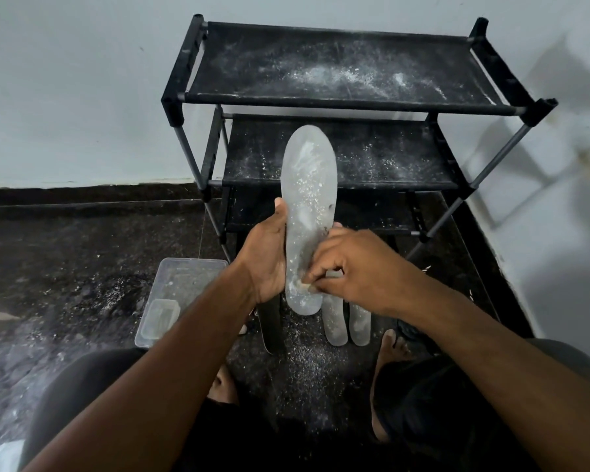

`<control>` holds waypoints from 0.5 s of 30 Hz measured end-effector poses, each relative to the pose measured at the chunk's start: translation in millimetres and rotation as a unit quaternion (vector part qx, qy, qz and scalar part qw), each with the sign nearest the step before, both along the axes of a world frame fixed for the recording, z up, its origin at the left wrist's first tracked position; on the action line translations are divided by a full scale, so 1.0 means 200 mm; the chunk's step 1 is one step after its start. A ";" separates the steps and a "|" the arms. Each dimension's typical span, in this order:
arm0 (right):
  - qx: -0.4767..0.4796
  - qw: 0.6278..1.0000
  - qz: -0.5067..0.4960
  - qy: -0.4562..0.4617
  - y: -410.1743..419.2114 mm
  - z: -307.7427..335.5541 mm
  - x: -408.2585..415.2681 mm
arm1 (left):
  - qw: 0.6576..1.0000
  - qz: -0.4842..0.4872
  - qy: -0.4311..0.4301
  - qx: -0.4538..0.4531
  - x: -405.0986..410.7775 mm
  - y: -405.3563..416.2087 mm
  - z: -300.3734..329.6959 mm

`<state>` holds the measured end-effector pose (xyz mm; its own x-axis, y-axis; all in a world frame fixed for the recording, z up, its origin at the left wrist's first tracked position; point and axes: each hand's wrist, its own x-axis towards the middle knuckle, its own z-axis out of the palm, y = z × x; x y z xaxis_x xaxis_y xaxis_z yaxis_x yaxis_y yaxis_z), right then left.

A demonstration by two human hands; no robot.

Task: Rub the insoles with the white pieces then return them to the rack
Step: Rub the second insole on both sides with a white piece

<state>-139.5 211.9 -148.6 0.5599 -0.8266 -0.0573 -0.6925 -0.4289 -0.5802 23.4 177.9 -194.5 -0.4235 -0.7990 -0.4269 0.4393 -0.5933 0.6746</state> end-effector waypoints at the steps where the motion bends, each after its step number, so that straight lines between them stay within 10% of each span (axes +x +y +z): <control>1: -0.007 1.000 -0.019 -0.023 0.00 0.01 -0.01 | 1.000 -0.005 0.003 0.001 0.00 0.00 -0.01; 15: -0.111 0.994 -0.014 0.013 -0.05 0.02 0.07 | 0.999 -0.032 0.002 0.020 -0.01 0.00 0.00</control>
